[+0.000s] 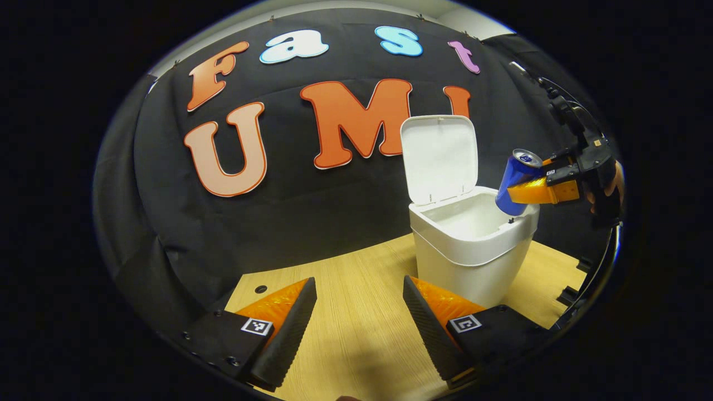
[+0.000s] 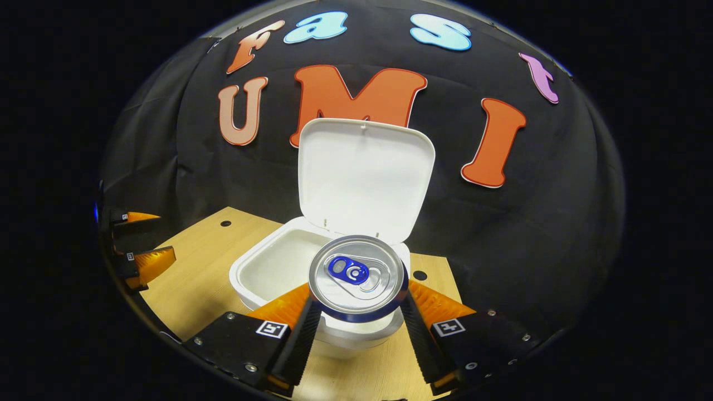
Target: Press the lid of the desktop garbage bin to open it, pick up the crumpled paper on the desktop and throw it into the bin, then pick up the pop can on the desktop and drop it into the bin, and finally close the garbage bin lid.
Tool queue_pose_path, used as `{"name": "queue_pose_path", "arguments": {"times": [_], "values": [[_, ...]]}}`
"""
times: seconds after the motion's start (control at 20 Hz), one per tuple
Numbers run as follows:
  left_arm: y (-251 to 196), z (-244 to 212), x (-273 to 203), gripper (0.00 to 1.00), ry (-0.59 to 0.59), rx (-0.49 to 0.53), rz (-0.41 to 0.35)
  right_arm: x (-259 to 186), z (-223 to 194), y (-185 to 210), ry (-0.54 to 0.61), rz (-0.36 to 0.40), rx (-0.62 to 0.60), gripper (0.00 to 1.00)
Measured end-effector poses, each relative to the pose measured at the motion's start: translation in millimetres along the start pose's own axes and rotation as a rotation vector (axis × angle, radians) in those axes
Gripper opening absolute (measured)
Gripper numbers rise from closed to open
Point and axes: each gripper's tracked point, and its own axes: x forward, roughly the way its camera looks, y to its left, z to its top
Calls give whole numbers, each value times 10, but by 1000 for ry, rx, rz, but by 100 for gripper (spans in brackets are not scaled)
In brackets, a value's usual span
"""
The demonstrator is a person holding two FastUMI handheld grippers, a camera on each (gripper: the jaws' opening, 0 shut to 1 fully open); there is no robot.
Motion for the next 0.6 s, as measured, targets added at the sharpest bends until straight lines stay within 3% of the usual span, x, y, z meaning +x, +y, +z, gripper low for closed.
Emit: {"name": "queue_pose_path", "arguments": {"times": [0.25, 0.3, 0.6], "values": [[-31, 25, 23, 99, 2, -34, -10, 62, -104, -8, 22, -6, -1, 75], [-12, 33, 26, 99, 3, -41, -7, 75, -133, -13, 28, -5, 0, 80], [-10, 47, 61, 99, 9, -51, 1, 119, -133, -54, 31, -12, -4, 81]]}}
